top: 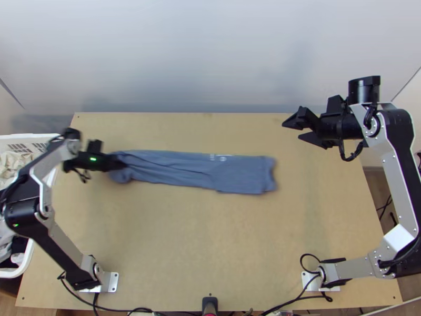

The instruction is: Fold the t-shirt

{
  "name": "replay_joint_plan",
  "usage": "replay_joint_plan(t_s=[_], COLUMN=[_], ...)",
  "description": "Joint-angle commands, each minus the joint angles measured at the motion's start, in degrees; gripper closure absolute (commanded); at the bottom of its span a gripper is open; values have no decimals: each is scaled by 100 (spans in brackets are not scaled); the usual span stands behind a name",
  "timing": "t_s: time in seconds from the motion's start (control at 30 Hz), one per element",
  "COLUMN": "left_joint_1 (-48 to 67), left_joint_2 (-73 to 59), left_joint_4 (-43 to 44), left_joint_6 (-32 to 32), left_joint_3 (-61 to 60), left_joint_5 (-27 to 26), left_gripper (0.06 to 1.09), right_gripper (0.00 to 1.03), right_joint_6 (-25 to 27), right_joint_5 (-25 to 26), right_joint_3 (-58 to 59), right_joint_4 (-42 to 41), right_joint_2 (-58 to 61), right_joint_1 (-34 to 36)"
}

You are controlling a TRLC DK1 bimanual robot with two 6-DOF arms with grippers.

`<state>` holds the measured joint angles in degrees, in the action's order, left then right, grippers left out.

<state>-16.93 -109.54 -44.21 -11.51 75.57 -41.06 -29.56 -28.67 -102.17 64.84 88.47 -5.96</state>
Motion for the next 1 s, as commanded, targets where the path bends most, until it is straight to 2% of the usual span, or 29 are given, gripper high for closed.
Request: replay_joint_plan(t_s=[0.0, 0.2, 0.4, 0.67, 0.97], left_joint_1=[-961, -276, 1403, 3468, 4567], left_joint_2=[319, 1066, 1400, 767, -578], left_joint_4=[-870, -1697, -1741, -1653, -1609], left_joint_6=[-563, -510, 281, 966, 1458], left_joint_3=[573, 907, 1232, 2076, 3456], left_joint_5=[370, 362, 370, 669, 819], left_gripper=[105, 105, 105, 105, 105], right_gripper=[5, 5, 5, 5, 5], right_joint_6=[73, 91, 91, 223, 363], right_joint_5=[-43, -51, -51, -60, -183], right_joint_3=[145, 180, 171, 241, 523], right_joint_4=[2, 2, -24, -24, -24], right_joint_2=[-93, -93, -93, -119, -286], right_joint_1=[147, 165, 191, 481, 842])
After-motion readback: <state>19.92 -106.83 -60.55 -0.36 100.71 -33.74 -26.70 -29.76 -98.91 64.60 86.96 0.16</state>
